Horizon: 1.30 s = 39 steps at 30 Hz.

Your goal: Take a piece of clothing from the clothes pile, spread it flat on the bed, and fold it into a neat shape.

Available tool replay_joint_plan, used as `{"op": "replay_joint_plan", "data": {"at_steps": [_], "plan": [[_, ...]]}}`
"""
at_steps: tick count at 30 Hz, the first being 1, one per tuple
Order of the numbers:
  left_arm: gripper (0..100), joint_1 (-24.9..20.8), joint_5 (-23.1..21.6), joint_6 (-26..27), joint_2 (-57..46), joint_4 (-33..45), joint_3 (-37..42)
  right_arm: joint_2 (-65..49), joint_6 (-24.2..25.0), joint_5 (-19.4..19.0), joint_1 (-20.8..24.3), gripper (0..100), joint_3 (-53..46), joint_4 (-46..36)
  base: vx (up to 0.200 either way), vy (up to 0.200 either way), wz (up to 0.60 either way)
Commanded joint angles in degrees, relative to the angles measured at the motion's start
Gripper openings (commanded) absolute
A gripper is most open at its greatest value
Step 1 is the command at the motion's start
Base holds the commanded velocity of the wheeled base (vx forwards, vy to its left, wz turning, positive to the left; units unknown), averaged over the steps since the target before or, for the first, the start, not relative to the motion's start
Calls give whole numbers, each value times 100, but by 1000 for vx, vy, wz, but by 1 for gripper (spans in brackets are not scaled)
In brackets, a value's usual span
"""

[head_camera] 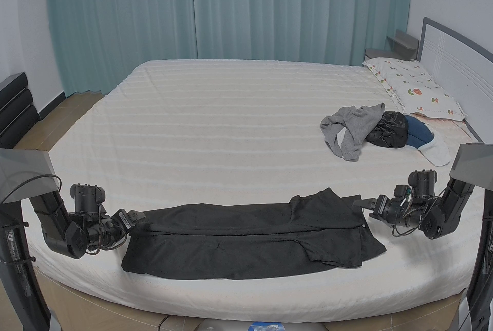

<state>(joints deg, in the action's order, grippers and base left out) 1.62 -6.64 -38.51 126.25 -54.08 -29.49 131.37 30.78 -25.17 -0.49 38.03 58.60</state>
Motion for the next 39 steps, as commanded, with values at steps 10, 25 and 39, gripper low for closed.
{"op": "replay_joint_plan", "data": {"at_steps": [10,25,39], "plan": [[100,58,-12,-271,32,477,-1305,328,842,4,-4,100,1180,-710,0,0,0],[100,-101,-56,-368,770,662,-1718,618,991,-49,-65,100,1593,-947,0,0,0],[0,49,32,-412,902,600,-1868,777,1026,-172,-22,100,1813,-1123,0,0,0]]}}
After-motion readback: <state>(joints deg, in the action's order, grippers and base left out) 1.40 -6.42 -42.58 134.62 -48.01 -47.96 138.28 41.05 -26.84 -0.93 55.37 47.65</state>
